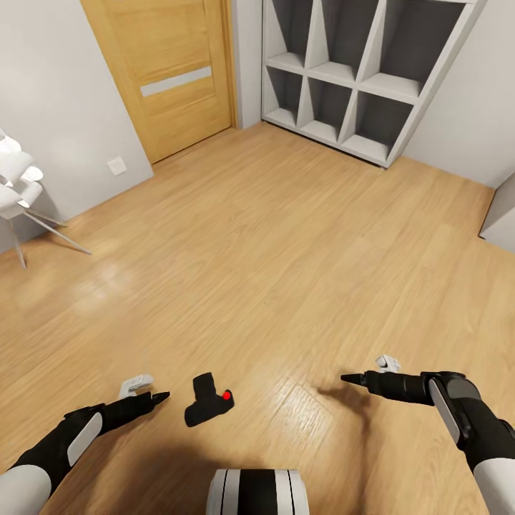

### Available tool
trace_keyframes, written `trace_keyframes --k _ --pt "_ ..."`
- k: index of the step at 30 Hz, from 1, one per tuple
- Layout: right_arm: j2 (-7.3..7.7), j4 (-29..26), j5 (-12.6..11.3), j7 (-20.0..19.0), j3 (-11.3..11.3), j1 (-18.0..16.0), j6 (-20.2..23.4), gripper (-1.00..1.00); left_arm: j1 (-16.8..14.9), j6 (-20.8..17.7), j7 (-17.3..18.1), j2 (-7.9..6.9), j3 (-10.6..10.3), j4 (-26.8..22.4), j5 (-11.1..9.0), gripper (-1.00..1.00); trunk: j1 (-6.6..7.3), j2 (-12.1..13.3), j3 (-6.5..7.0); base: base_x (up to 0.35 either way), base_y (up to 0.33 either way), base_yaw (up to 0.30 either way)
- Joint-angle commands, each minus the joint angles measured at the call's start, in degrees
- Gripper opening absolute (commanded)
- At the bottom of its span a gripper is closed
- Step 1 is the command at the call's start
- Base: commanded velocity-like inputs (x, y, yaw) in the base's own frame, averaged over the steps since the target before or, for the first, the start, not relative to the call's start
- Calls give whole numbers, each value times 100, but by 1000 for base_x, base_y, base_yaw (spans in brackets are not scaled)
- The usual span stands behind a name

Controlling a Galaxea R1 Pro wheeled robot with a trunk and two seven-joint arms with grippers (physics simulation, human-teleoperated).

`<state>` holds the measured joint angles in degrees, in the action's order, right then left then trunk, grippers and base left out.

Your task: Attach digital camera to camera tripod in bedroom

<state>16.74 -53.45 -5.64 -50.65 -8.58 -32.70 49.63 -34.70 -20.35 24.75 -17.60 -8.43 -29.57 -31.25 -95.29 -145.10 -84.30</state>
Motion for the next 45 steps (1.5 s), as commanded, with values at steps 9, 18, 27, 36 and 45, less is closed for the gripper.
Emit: trace_keyframes --k 9,18,27,36,45 --pt "4 2 -83 8 -4 -1 46 100 -1 -44 -6 -6 -27 -5 -49 100 -12 -8 -114 0 0 0" --pt "-2 2 -95 11 -4 -1 47 100 -1 -53 -6 -14 -27 -5 -50 100 -35 -20 -314 0 0 0" --pt "1 2 -95 5 -4 0 47 100 -2 -48 -6 -15 -27 -11 -48 100 -58 -32 -513 0 0 0" --pt "-2 2 -103 9 -4 -2 47 100 -3 -63 0 -13 -27 -78 -44 100 -61 -34 -535 0 0 0" --pt "-1 2 -100 11 -4 -2 47 100 -3 42 -181 -6 -27 -128 133 100 -61 -34 -535 0 0 0"
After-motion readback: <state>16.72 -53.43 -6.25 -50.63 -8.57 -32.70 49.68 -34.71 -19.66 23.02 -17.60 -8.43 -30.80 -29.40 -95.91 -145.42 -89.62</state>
